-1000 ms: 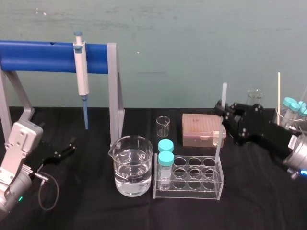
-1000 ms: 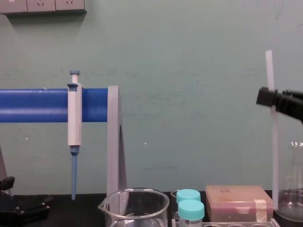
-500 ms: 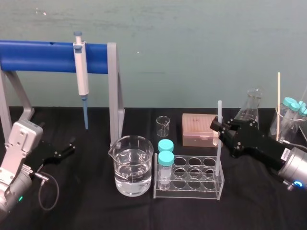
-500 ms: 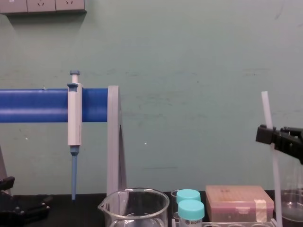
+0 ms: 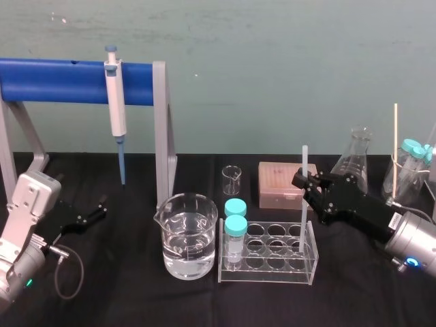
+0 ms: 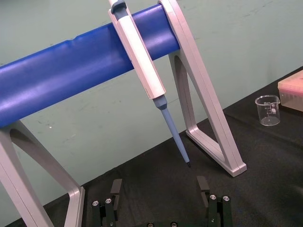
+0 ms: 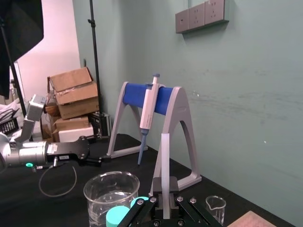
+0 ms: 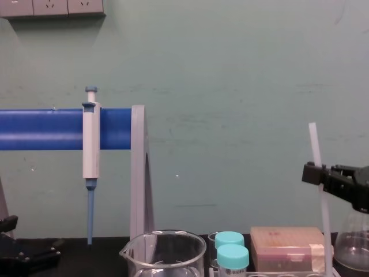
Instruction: Pick up the stirring rod with one hand, then place it down.
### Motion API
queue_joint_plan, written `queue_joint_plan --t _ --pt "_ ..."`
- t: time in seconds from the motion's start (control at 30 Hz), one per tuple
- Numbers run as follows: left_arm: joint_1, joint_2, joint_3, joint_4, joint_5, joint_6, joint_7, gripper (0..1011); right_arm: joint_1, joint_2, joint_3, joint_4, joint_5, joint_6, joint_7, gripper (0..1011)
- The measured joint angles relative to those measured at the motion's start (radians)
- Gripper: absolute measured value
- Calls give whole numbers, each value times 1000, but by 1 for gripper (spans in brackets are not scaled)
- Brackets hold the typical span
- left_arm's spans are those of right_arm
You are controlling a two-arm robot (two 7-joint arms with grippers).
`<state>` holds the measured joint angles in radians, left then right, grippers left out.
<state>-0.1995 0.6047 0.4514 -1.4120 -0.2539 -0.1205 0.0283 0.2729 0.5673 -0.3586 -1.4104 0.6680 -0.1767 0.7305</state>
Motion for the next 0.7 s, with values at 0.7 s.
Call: queue_joint_plan --t 0.7 --pt "0 0 0 0 0 0 0 1000 13 -49 -16 121 -34 -94 51 72"
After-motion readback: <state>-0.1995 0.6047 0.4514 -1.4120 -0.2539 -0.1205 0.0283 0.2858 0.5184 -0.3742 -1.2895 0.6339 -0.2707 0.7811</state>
